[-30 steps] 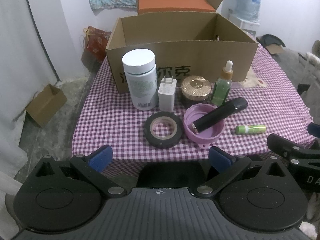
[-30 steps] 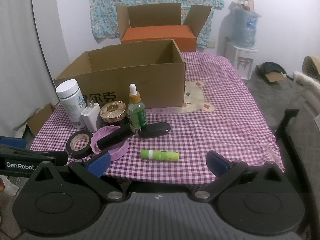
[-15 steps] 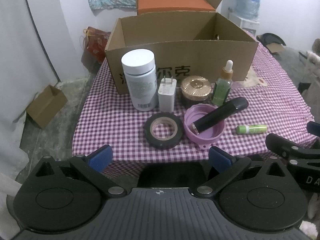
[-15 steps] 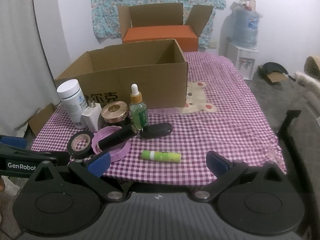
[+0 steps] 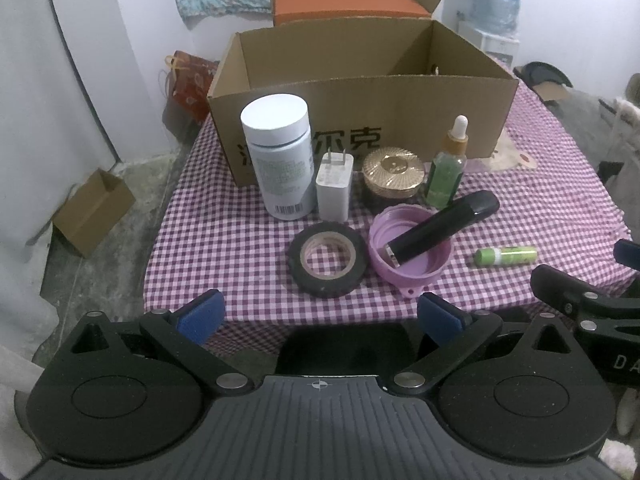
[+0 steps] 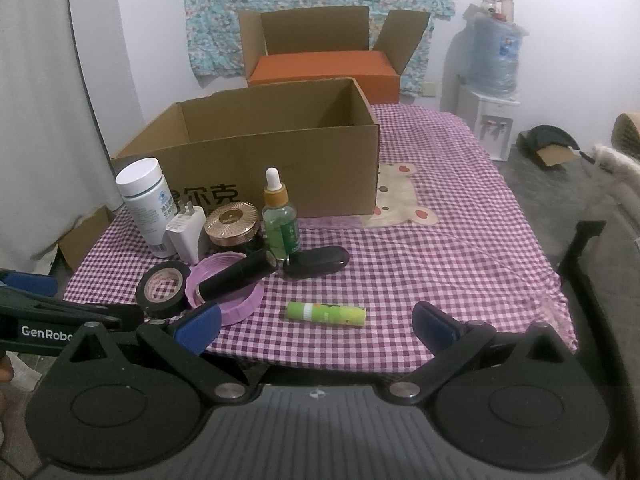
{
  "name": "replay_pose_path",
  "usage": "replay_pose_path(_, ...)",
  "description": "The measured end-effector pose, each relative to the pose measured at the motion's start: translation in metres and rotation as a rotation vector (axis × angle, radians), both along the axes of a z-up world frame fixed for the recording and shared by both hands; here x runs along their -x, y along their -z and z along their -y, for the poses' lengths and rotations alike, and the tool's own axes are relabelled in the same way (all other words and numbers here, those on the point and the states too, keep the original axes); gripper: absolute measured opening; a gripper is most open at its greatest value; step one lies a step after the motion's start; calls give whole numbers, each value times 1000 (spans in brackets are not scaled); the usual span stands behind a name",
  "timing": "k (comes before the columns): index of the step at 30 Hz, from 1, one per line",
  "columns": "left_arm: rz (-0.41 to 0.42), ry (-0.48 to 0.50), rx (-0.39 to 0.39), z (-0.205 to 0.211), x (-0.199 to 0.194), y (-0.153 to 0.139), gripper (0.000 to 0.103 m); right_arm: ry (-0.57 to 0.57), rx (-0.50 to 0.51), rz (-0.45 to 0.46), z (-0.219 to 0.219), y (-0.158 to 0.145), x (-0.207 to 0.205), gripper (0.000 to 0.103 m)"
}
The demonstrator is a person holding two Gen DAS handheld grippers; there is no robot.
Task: Organize rigid objects
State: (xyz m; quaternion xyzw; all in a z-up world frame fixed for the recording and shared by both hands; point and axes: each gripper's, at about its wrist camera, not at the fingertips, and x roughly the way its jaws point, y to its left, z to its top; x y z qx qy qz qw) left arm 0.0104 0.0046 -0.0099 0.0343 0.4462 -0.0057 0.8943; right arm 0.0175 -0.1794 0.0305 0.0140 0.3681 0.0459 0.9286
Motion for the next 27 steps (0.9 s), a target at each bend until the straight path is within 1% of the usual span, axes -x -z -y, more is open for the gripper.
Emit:
replay_pose_path(13, -13, 3, -14, 3, -5, 3, 103, -6, -11, -2, 0, 3, -3, 103)
replay_pose_path(17, 8, 26, -12, 6, -5, 3, 103, 0, -22, 4, 5, 4, -3, 103)
replay_pose_path(22, 53, 132, 16, 17, -3, 2, 102, 14, -33, 10, 19, 5, -3, 101)
replay_pose_path(25, 77, 197, 31, 27, -4, 3, 100, 15, -60, 20, 33, 6, -3, 99)
replay_pose_path(26, 83, 219, 43, 30, -5, 4, 98, 13, -65, 26, 38, 6, -3, 97)
replay_pose_path(27, 83, 248, 60, 33, -7, 4, 98, 7, -66, 33, 42, 5, -4, 94)
